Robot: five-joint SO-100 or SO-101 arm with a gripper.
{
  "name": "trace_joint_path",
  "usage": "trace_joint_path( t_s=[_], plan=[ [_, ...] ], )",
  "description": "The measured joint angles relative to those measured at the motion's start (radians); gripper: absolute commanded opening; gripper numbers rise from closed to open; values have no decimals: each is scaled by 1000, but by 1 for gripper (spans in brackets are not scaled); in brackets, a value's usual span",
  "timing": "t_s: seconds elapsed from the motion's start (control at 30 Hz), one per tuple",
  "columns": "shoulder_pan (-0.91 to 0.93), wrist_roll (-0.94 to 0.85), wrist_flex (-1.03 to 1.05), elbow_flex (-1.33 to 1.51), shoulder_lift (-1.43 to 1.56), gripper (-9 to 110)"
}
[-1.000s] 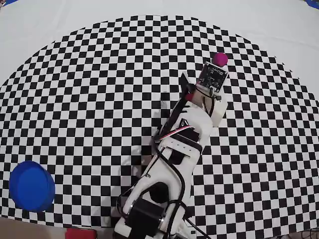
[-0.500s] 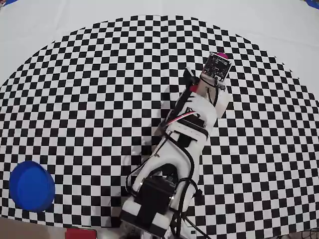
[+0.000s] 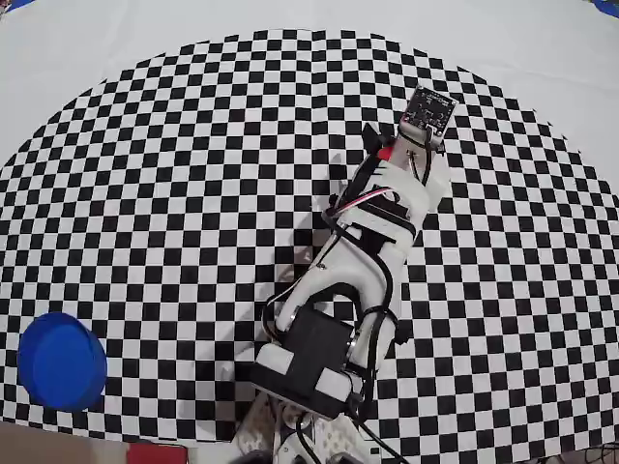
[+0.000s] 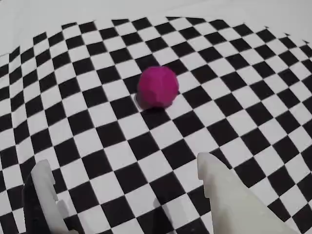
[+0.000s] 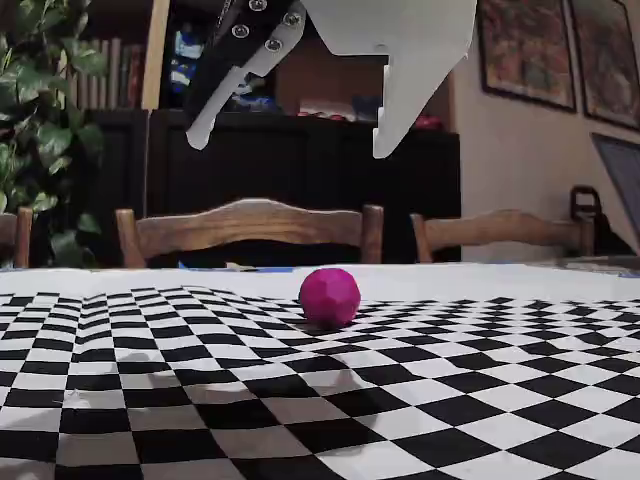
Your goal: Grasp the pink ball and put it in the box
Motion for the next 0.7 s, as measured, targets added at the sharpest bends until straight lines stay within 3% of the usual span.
trace_joint_path(
  t_s=[0.7],
  plan=[
    [0,0,0,-241,-276,35]
  ],
)
